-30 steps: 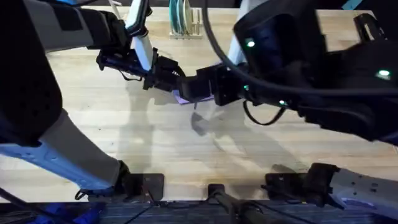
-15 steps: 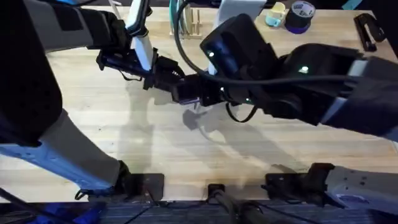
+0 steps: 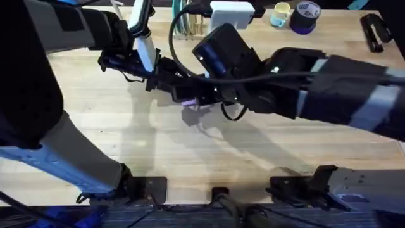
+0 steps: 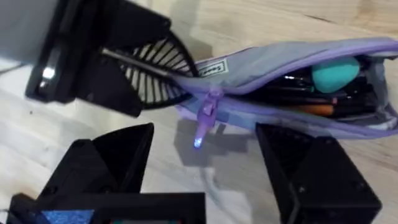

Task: Unzip the bag, pick up the pens from the table one at a time and place them inside, then zip the bag closed.

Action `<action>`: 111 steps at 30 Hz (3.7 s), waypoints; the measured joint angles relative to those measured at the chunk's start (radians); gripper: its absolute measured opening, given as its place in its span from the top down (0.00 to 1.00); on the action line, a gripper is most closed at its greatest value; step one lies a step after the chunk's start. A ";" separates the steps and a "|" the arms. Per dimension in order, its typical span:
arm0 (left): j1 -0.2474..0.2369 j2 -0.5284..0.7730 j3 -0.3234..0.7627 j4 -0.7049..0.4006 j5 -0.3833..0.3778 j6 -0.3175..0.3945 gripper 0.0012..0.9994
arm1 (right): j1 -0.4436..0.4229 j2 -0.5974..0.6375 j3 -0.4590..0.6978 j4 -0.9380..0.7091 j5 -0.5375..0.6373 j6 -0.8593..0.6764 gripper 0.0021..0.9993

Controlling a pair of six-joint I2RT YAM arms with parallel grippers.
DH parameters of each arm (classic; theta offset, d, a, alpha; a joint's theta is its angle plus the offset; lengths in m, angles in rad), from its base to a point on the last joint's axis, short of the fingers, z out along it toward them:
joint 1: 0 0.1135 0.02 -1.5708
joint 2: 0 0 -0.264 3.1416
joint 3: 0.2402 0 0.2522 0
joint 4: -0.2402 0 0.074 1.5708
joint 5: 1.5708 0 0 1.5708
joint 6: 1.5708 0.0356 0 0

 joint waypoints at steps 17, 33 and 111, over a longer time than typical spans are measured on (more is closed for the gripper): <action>0.002 0.000 0.000 0.006 -0.002 0.000 0.96 | -0.055 0.083 0.002 0.048 -0.030 0.104 0.37; 0.002 0.000 0.000 0.008 -0.001 0.000 0.96 | -0.079 0.083 0.002 0.081 -0.033 0.169 0.96; -0.002 0.000 0.004 0.003 0.011 -0.002 0.04 | -0.709 -0.252 0.093 -0.290 -0.022 -0.200 0.00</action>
